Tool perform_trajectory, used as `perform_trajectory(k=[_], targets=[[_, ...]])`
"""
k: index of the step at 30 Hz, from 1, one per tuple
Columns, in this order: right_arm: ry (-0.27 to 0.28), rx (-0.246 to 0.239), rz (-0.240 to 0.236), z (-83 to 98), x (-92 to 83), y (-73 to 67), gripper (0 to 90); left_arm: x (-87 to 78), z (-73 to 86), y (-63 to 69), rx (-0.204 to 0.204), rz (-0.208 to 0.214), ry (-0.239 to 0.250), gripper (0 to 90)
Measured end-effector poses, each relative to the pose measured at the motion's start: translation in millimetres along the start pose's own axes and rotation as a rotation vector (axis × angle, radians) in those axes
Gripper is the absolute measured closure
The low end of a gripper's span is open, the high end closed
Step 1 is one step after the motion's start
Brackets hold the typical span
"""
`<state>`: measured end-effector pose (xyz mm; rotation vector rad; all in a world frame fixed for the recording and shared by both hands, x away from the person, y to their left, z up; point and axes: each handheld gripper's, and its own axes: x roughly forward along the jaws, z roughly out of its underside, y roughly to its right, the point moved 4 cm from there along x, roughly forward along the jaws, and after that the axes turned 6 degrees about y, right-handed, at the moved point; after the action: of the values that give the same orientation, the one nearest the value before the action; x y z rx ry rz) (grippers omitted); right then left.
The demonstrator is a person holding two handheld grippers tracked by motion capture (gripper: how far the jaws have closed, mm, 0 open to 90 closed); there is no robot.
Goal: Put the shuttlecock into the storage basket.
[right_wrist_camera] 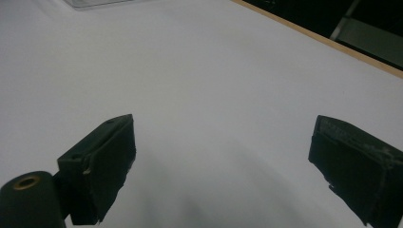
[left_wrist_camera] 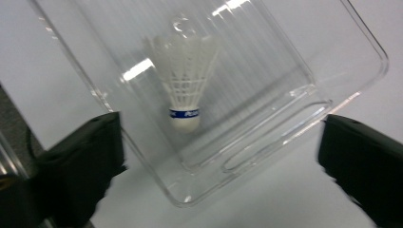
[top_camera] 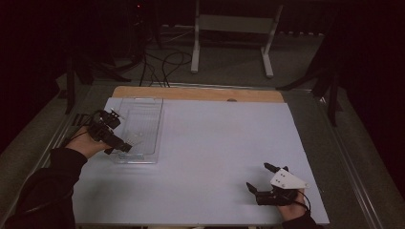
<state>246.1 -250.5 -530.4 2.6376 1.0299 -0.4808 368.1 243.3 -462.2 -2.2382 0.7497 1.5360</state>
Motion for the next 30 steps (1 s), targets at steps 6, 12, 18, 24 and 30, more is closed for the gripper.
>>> perform_trajectory(k=[6, 12, 18, 24, 30], targets=[[0.000, 0.000, 0.000, 0.1, 0.0, 0.1, 8.3, -0.9, -1.1, 3.4, 0.016, -0.008, 0.027, 0.0], [0.000, 0.001, 0.000, 0.3, 0.1, 0.2, 8.3, -5.4, -6.4, 3.8, -0.009, -0.008, 0.062, 0.0], [0.001, 0.003, 0.000, 0.3, 0.1, 0.6, 8.3, -4.2, -11.3, 7.3, -0.004, 0.002, 0.077, 0.0], [0.001, 0.005, 0.002, 0.7, -0.3, 1.1, 8.3, -4.0, -18.5, 13.9, 0.034, 0.020, 0.111, 0.0], [0.006, 0.008, 0.003, 0.3, -0.7, 1.7, 8.3, -6.4, -28.8, 19.4, 0.077, 0.049, 0.183, 0.1]])
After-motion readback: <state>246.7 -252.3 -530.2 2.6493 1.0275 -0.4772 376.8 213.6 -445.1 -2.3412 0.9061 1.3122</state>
